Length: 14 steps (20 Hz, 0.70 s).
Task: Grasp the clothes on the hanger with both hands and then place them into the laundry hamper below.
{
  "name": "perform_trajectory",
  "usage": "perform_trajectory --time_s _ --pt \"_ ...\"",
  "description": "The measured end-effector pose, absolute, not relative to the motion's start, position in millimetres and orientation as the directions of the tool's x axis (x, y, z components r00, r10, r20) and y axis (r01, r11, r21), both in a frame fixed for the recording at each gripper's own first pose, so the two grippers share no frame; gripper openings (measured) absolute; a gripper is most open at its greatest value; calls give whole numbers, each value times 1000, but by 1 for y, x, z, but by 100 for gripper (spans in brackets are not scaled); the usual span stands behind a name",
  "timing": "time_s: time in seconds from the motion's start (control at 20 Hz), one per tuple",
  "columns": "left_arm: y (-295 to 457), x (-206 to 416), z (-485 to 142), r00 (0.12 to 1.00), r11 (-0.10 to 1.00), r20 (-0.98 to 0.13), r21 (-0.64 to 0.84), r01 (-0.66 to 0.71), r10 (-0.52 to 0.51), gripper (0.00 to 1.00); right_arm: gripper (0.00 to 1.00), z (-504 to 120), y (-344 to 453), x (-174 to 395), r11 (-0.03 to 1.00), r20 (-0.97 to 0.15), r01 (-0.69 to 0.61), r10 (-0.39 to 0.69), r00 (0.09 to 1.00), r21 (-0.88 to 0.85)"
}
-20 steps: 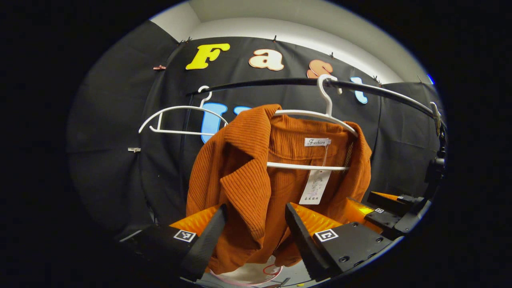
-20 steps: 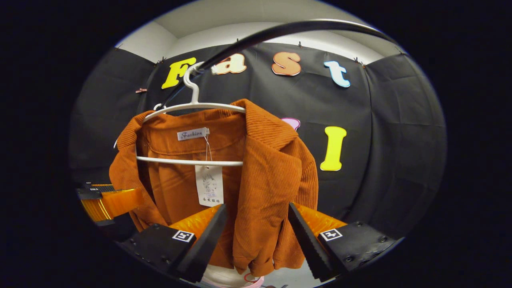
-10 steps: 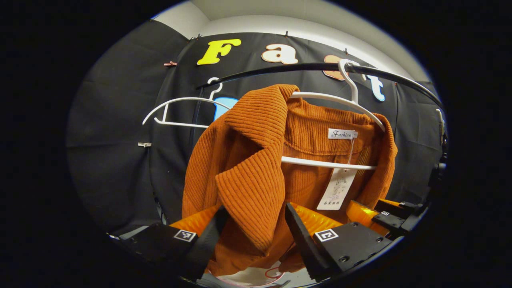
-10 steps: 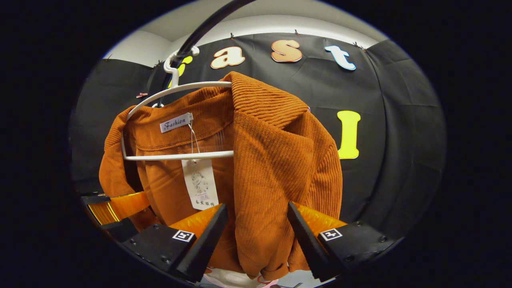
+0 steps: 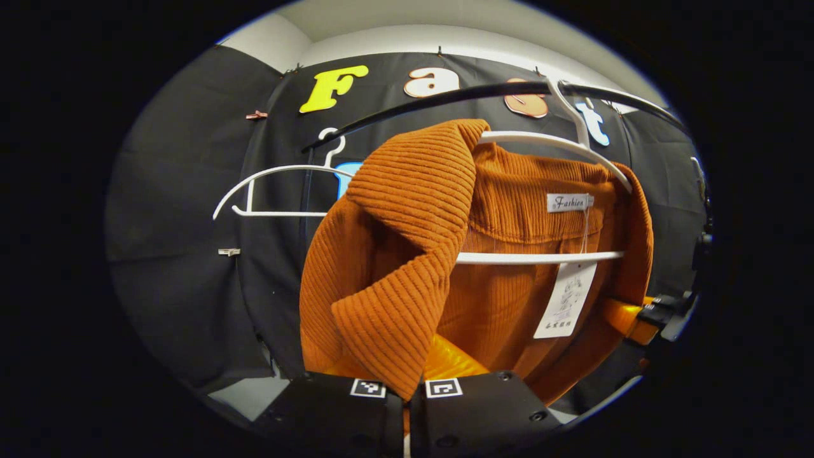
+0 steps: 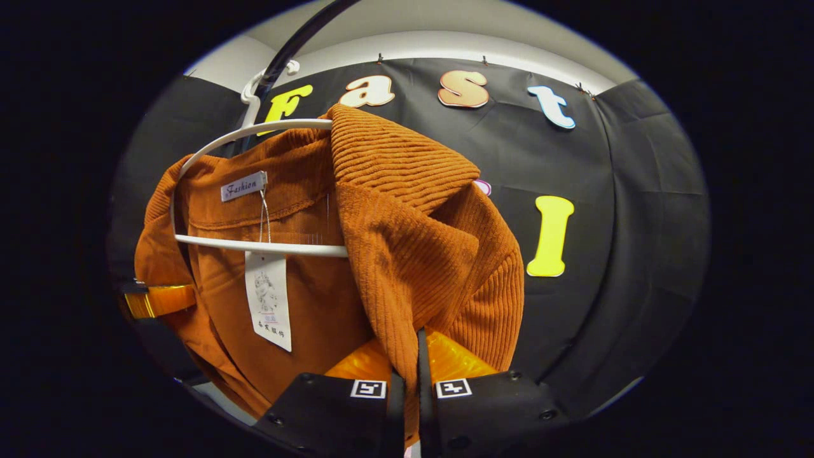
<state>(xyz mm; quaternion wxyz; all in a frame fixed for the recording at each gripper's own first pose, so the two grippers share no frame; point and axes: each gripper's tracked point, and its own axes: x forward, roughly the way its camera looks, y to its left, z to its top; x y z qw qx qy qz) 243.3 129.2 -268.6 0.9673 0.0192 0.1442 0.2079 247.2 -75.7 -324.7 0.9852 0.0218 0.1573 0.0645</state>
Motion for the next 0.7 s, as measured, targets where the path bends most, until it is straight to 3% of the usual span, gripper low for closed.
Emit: perform_trajectory --time_s 0.35,0.5,0.55,0.6,0.7 --pt "173 225 -220 838 855 -193 19 -517 511 6 14 -308 -104 260 934 -202 -212 275 940 287" --pt "184 215 -183 819 826 -122 0 -564 560 7 14 -292 -124 263 910 -137 -215 278 951 355" --pt "186 211 -173 812 817 -100 5 -577 575 7 10 -288 -133 265 908 -126 -206 267 955 365" --pt "188 207 -163 808 810 -72 14 -586 585 7 18 -283 -140 267 906 -110 -195 252 961 377" --pt "191 202 -141 800 800 -4 50 -599 599 7 13 -272 -150 271 903 -84 -179 228 970 391"
